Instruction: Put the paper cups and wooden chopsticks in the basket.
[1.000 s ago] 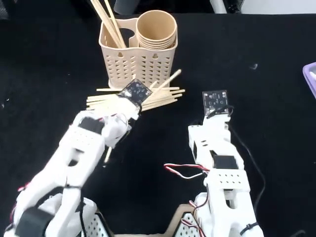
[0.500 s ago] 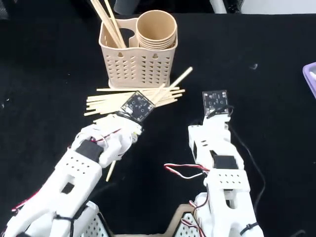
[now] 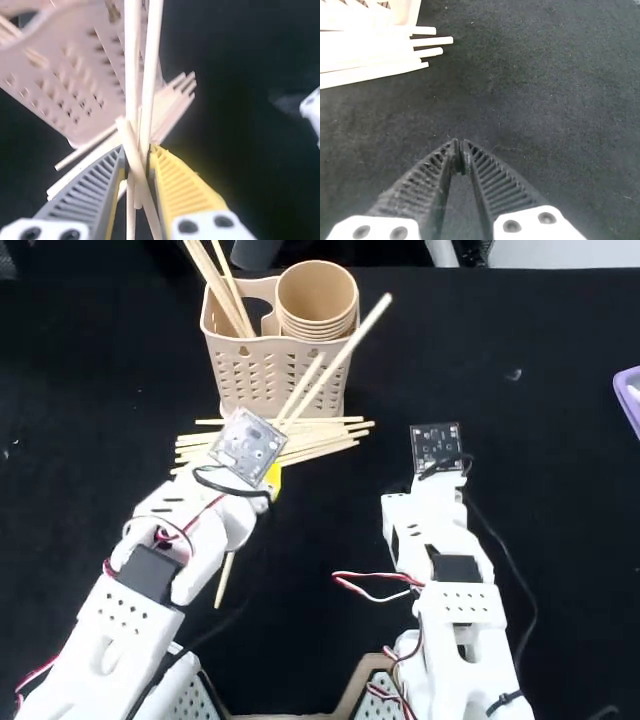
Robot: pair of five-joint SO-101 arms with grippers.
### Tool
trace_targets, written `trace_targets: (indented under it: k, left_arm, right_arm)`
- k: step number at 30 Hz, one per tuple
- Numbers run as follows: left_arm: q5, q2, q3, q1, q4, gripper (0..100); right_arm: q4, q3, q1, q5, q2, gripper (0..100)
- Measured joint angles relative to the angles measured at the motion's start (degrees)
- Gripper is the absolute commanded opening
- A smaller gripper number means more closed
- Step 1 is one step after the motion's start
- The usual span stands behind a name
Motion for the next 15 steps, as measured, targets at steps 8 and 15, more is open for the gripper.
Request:
trace_targets:
  k: [8, 15]
  left_arm:
    - [4.22, -0.09, -9.14, 0.00, 0.09, 3]
    - [6.42, -0.09, -12.13, -0.18, -6.77, 3]
  right_arm:
    - [0.00, 0.00, 0.00, 0.00, 0.00, 1.1]
    - [0.00, 0.44, 0.00, 0.00, 0.00, 1.1]
